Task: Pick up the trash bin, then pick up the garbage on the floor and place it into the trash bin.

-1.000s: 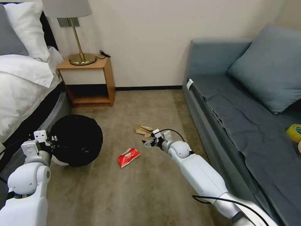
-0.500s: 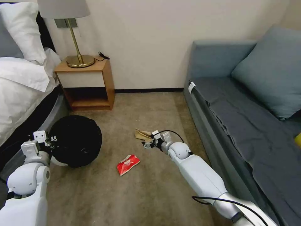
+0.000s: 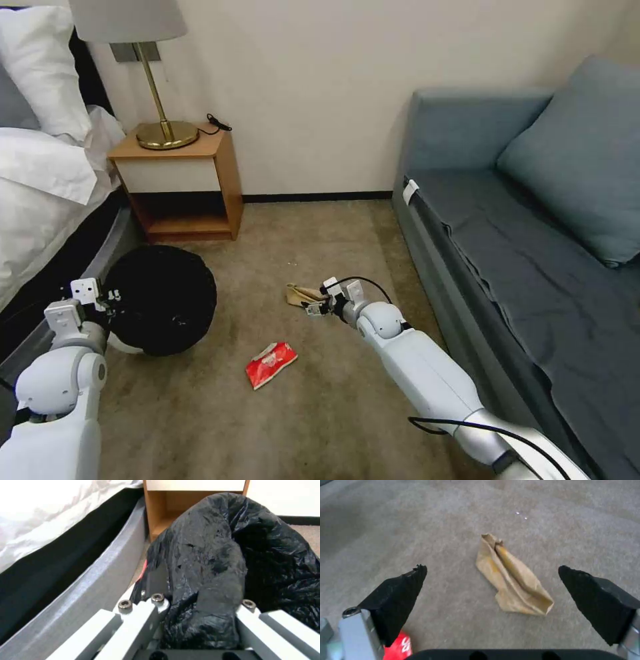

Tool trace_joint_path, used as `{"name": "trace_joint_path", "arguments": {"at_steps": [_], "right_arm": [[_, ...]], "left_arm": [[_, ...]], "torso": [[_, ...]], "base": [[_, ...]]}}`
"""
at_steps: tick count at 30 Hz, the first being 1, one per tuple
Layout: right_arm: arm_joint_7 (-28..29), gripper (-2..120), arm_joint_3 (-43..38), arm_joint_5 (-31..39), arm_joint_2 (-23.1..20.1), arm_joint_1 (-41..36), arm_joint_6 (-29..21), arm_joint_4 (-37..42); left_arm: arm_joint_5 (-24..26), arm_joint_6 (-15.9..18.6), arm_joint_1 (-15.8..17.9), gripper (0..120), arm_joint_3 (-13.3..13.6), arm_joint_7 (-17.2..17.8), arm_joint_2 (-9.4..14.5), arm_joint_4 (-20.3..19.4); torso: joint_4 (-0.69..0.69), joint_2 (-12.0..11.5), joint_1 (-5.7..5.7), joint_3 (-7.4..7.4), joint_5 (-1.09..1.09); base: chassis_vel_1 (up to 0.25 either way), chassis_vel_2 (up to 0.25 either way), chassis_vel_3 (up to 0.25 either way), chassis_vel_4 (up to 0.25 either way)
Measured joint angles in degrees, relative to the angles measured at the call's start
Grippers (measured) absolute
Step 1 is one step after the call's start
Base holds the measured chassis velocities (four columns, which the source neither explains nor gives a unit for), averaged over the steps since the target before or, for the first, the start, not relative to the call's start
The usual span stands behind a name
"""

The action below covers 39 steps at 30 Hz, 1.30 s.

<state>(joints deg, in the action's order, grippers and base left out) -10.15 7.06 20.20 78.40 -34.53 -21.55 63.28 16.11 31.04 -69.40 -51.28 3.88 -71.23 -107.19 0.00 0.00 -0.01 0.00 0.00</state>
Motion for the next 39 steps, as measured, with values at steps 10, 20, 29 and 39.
{"name": "trace_joint_path", "arguments": {"at_steps": [10, 20, 29, 39], "right_arm": [[0.00, 100, 0.65, 0.00, -0.32, -0.56, 0.04, 0.54], [0.00, 100, 1.58, -0.62, -0.05, -0.70, -0.04, 0.35], [-0.17, 100, 2.09, -0.80, -0.17, -0.77, -0.11, 0.26], [-0.36, 100, 2.22, -1.24, -0.50, -1.17, -0.14, 0.66]], "left_arm": [[-0.11, -0.05, -0.18, 5, 0.05, -0.06, -0.02, -0.23], [-0.12, -0.05, 0.04, 5, 0.07, -0.07, 0.28, -0.06], [-0.06, -0.13, 0.03, 5, 0.06, -0.09, 0.30, -0.07], [-0.14, -0.19, 0.02, 5, 0.25, -0.11, 0.04, -0.09]], "torso": [[0.00, 0.00, 0.00, 0.00, 0.00], [0.00, 0.00, 0.00, 0.00, 0.00], [0.00, 0.00, 0.00, 0.00, 0.00], [0.00, 0.00, 0.00, 0.00, 0.00]], "base": [[-0.085, 0.076, 0.069, -0.074], [-0.069, 0.079, 0.069, -0.072], [-0.062, 0.066, 0.079, -0.070], [-0.080, 0.071, 0.075, -0.069]]}}
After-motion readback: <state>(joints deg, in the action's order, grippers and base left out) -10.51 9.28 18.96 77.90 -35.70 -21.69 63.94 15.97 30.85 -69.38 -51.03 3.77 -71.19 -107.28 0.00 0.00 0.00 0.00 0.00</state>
